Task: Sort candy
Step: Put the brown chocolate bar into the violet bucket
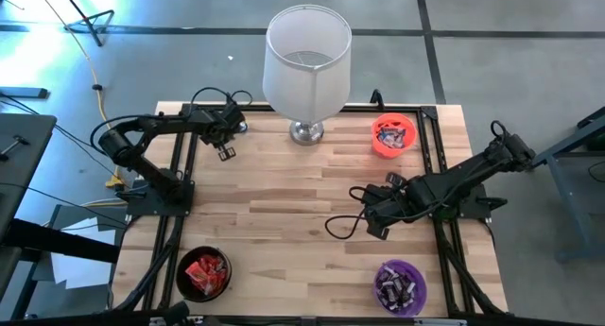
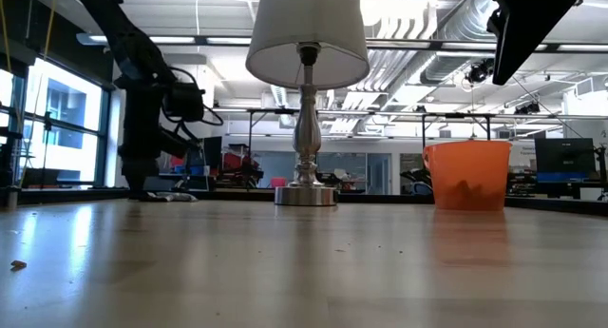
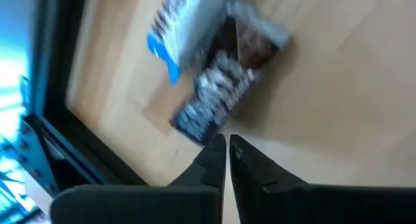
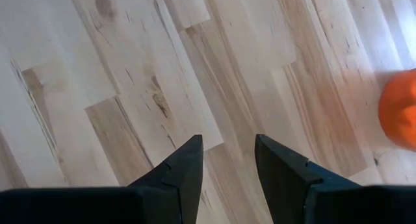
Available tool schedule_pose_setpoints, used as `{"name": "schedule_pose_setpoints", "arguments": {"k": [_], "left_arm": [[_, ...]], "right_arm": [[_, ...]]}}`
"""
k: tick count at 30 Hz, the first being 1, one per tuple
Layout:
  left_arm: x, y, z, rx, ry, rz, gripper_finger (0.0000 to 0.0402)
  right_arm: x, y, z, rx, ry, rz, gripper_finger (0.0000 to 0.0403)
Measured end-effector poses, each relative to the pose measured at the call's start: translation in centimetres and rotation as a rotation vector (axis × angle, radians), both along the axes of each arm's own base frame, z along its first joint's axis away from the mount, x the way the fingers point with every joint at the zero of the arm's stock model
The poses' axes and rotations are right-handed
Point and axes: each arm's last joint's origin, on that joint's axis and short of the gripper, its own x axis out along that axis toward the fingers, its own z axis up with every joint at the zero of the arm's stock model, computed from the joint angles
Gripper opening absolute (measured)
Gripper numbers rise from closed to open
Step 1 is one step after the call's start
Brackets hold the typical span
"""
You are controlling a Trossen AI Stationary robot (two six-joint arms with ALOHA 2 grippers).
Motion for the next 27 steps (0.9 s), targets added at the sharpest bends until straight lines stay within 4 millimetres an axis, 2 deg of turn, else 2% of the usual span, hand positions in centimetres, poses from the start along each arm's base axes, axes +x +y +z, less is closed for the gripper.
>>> {"name": "schedule_pose_setpoints", "arguments": {"k": [7,15,23,27], "left_arm": [[-0.4,-0.6,0.4,-0.022,0.000,0.061,0.0001],[0.2,-0.5,1.4,0.021,-0.077,-0.022,0.0006],[-0.2,-1.1,1.2,-0.097,-0.022,-0.156,0.0070],[-0.1,-1.3,1.2,-0.134,-0.062,-0.170,0.0109]], "right_arm": [[0.0,0.0,0.0,-0.014,-0.006,0.000,0.0135],[0.0,0.0,0.0,-0.015,-0.007,-0.001,0.0135],[0.1,0.0,0.0,-0.015,-0.015,-0.002,0.0135],[0.2,0.0,0.1,-0.022,-0.024,-0.004,0.0135]]}}
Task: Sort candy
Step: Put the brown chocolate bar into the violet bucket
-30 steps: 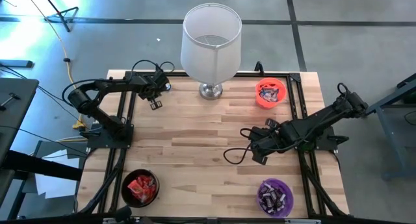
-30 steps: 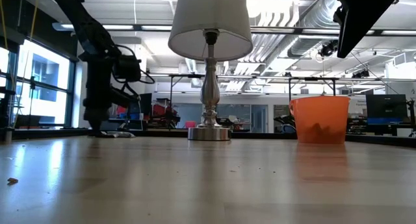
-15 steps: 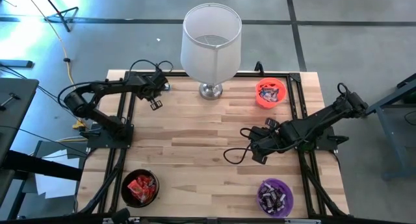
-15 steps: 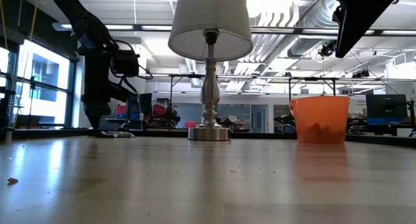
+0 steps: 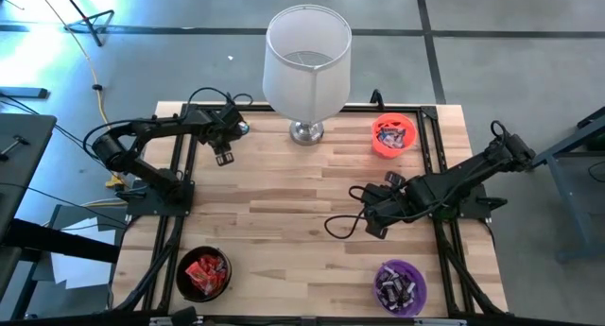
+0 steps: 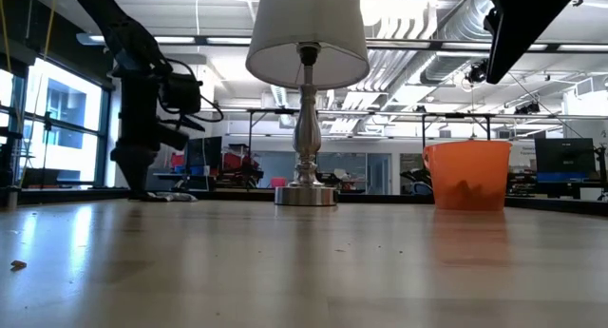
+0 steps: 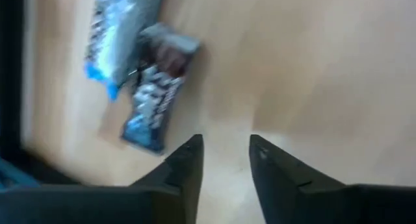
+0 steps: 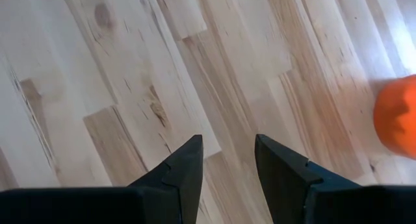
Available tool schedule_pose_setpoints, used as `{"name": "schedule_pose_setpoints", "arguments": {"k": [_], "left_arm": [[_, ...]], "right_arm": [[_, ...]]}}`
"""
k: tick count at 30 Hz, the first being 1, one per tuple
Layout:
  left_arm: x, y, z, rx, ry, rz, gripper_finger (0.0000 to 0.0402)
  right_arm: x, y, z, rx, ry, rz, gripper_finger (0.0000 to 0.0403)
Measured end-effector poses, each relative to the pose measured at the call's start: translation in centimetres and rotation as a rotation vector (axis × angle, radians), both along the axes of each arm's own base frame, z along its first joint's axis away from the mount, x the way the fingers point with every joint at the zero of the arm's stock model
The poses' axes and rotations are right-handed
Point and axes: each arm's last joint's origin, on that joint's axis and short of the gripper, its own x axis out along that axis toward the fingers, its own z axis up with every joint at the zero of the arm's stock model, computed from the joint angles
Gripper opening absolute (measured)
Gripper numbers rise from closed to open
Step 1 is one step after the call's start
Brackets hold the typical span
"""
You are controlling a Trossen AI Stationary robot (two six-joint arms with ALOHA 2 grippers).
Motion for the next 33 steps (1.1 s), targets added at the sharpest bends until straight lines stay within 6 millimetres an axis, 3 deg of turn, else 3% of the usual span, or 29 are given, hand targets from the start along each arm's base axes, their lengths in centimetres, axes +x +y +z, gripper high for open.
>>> {"name": "schedule_pose_setpoints", "arguments": {"k": [4,11,21,33], "left_arm": [[0.2,0.0,0.0,-0.019,-0.028,-0.039,0.0143],[0.2,0.9,0.2,0.098,0.005,-0.032,0.0175],[-0.2,1.7,-0.2,0.141,-0.038,-0.024,0.0180],[0.3,2.4,-1.3,0.239,0.059,0.015,0.0180]], "right_arm": [[0.0,0.0,0.0,0.001,-0.003,0.000,0.0135],[0.0,0.0,0.0,0.001,-0.003,0.000,0.0135],[-0.2,-0.2,-0.9,-0.035,0.017,-0.005,0.0135],[-0.4,-0.3,-1.6,-0.042,0.033,-0.012,0.0135]]}}
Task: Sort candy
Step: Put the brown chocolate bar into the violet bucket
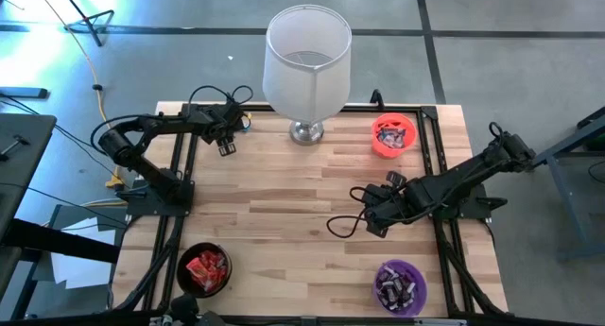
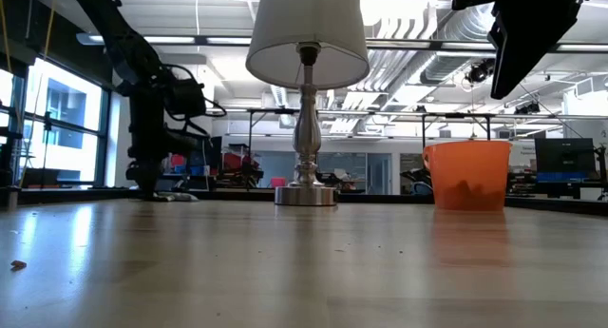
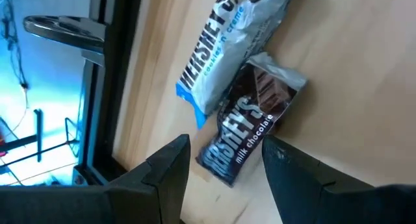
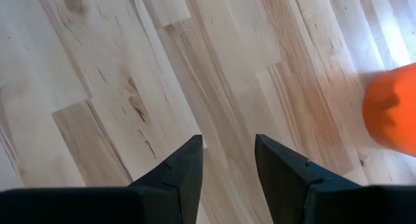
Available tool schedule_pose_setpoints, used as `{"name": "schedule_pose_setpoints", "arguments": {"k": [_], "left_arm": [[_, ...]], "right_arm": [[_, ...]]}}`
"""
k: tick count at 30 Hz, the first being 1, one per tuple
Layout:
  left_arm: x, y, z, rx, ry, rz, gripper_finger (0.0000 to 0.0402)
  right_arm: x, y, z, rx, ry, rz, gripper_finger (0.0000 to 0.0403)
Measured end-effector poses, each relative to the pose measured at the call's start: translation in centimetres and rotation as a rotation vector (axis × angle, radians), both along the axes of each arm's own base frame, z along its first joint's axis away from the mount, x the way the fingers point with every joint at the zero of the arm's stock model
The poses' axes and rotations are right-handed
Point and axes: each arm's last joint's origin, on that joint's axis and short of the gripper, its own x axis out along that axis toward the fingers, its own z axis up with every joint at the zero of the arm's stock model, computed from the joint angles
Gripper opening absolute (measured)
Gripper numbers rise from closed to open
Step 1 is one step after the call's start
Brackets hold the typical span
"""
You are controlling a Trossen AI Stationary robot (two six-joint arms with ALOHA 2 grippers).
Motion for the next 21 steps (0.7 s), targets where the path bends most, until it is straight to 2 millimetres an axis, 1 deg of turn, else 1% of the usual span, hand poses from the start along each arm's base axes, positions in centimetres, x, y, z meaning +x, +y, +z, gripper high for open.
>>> {"name": "schedule_pose_setpoints", "arguments": {"k": [8,12,16,21], "left_arm": [[0.11,0.51,-0.22,0.026,-0.036,0.033,0.0178],[0.12,0.51,-0.22,0.025,-0.030,0.025,0.0163],[0.12,0.51,-0.21,0.023,-0.008,-0.009,0.0122],[0.21,0.61,-0.07,0.021,0.007,-0.041,0.0037]], "right_arm": [[-0.01,-0.01,0.00,-0.002,0.002,0.003,0.0135],[-0.01,-0.01,0.00,-0.003,0.001,0.001,0.0135],[0.00,-0.03,0.01,-0.010,-0.003,-0.002,0.0135],[0.00,-0.03,0.01,-0.009,-0.004,-0.002,0.0135]]}}
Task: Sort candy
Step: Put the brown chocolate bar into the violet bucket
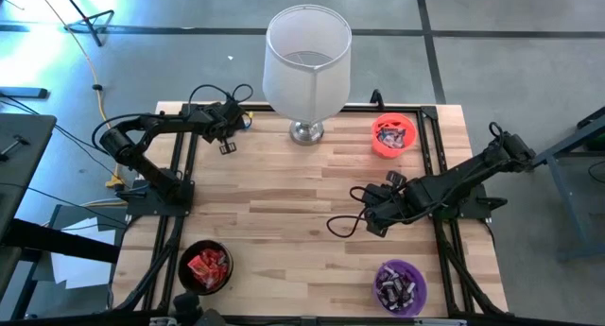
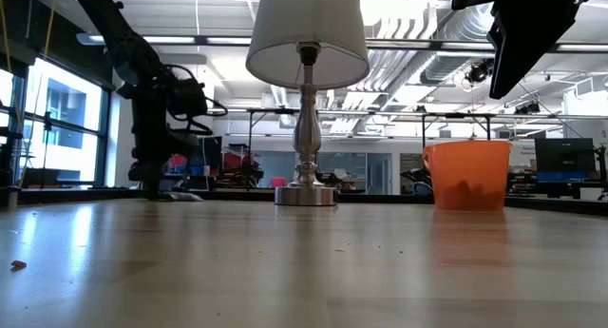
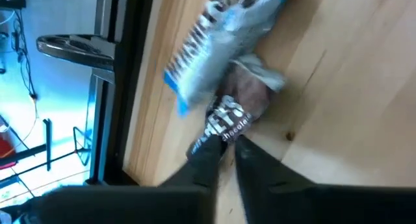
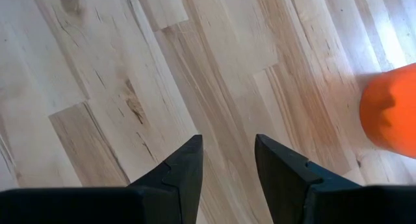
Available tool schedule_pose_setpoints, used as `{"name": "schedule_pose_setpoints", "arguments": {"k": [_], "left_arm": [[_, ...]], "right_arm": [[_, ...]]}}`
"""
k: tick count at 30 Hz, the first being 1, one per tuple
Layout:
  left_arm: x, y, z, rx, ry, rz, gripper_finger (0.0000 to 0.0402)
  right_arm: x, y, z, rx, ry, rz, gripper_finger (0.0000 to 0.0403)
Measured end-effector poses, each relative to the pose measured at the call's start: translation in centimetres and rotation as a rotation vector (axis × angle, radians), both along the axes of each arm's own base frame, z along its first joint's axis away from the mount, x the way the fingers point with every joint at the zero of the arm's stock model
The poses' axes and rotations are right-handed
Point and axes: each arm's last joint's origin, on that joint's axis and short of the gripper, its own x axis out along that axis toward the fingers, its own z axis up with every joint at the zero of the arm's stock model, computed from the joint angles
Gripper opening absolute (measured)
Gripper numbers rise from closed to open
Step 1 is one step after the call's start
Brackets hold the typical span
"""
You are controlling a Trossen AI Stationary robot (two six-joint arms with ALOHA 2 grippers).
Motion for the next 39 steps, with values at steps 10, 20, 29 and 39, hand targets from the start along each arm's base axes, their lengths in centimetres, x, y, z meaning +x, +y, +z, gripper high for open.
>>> {"name": "schedule_pose_setpoints", "arguments": {"k": [10,20,29,39], "left_arm": [[0.2,-0.2,0.0,-0.014,-0.048,0.028,0.0001],[0.5,-0.6,-0.1,-0.045,-0.086,0.052,0.0000],[2.8,-3.7,-0.4,-0.214,-0.231,0.047,0.0000],[4.4,-6.0,-0.2,-0.063,-0.114,-0.010,0.0001]], "right_arm": [[0.0,0.0,0.0,0.000,0.000,0.000,0.0135],[0.0,0.0,0.0,-0.011,-0.006,-0.002,0.0135],[0.0,-0.1,0.0,-0.042,-0.010,0.012,0.0135],[0.3,-0.7,0.0,-0.054,0.006,0.028,0.0135]]}}
